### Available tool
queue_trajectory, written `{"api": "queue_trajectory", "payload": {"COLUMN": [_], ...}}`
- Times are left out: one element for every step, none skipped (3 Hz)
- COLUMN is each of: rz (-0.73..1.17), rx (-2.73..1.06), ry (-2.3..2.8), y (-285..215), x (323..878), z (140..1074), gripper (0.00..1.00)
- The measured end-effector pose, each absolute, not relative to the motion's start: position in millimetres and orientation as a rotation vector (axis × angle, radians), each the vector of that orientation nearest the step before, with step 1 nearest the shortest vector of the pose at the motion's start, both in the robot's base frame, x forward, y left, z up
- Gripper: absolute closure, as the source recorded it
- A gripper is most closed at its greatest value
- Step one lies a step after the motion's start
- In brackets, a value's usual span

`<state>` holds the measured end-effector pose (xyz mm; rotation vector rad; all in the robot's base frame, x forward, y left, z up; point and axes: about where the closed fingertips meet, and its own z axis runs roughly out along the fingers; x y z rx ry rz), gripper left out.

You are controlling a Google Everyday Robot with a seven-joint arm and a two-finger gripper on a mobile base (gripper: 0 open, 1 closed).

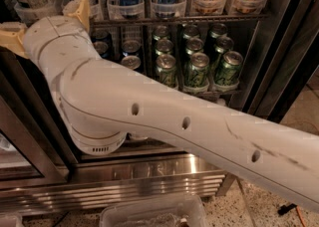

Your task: Pick 7up can from top shelf of fridge

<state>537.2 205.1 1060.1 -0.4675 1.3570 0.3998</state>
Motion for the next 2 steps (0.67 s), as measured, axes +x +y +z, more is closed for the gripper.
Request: {"api": "queue_trajectory", "payload": {"rz": [0.442, 0.442], "rx": [-0.412, -0.412], "ry": [1.392, 1.392], "y": [207.0, 207.0], "x": [545.8, 545.8], "z": [1048.7, 1048.7], "gripper": [0.00, 0.00]}}
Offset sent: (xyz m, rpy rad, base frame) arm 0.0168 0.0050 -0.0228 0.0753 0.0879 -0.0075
